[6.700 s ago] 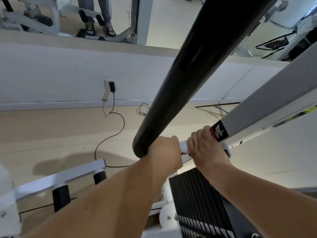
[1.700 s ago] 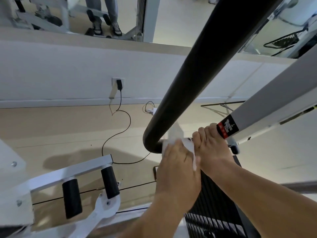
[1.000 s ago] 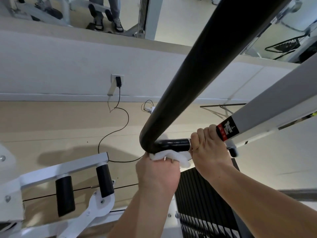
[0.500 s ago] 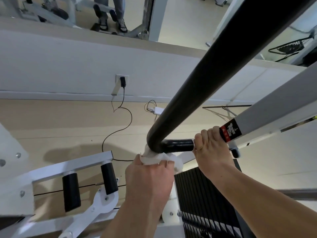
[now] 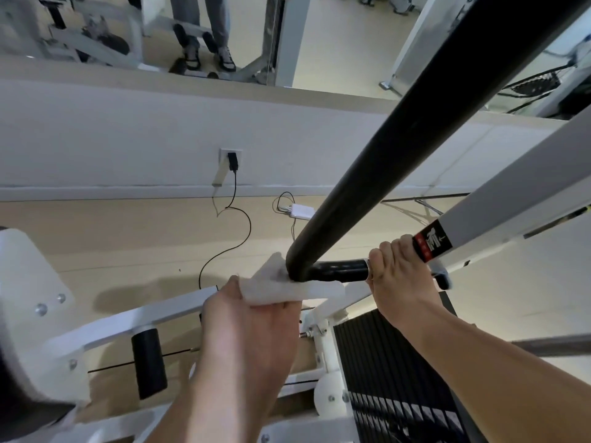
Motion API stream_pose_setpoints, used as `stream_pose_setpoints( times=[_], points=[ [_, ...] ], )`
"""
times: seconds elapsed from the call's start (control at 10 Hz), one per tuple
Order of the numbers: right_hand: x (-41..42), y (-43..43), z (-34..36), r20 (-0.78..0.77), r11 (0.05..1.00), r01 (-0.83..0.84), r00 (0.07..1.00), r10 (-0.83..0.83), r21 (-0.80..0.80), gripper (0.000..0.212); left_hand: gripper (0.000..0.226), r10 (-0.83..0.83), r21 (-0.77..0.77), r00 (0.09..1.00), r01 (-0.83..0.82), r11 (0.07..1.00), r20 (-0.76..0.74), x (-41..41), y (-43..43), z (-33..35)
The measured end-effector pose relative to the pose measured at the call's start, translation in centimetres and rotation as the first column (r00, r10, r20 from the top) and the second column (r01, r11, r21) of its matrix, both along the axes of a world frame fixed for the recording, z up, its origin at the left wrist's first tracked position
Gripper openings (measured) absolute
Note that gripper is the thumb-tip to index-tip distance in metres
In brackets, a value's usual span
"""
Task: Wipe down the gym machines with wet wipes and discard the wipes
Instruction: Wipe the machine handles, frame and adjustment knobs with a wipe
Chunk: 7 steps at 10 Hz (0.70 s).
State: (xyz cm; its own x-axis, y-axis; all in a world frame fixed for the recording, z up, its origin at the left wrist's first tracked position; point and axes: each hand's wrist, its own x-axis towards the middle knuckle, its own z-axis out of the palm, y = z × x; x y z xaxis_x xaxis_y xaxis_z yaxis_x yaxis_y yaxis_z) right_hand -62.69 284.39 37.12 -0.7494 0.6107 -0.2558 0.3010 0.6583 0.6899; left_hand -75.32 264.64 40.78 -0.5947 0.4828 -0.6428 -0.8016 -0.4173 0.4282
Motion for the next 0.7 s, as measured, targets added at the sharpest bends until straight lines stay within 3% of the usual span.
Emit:
stream_pose_setpoints(
  times=[0.1,0.2,0.3,0.4,0.5,0.6,0.7],
  points=[
    [0.1,-0.1,0.1,0.030,1.000,0.000,1.000,0.000,0.000,0.024,0.040,-0.019,0.023,0.987,0.015,1.000,0.162,1.8,-2.2,0.2],
    [0.1,-0.2,0.1,0.037,1.000,-0.014,0.999,0.014,0.007,0.025,0.049,-0.143,-0.230,0.968,0.190,0.955,0.208,4.4,-1.6,-0.4],
    [0.0,0.1,0.1,0.052,1.000,0.001,0.999,-0.002,0.016,0.024,0.061,-0.560,-0.501,0.786,0.386,0.775,-0.261,6.6,0.9,1.2],
    [0.1,-0.1,0.4,0.079,1.000,-0.012,0.997,0.012,-0.001,0.036,0.044,-0.594,-0.558,0.372,0.211,0.803,-0.714,6.8,4.3,1.7],
    [0.2,-0.3,0.4,0.132,0.999,-0.020,0.991,0.015,0.032,0.053,0.057,-0.765,-0.795,-0.377,-0.110,0.597,-0.522,5.8,8.5,-1.3],
    [0.2,0.0,0.5,0.094,1.000,0.014,0.995,-0.014,0.003,0.042,0.058,-0.827,-0.912,-0.555,-0.286,0.294,-0.093,4.3,10.2,-4.3],
    [0.1,-0.1,0.5,0.142,0.998,-0.062,0.988,0.060,0.010,0.043,0.037,-0.832,-0.909,-0.555,-0.346,0.231,0.000,3.8,12.0,-4.6]
  ],
)
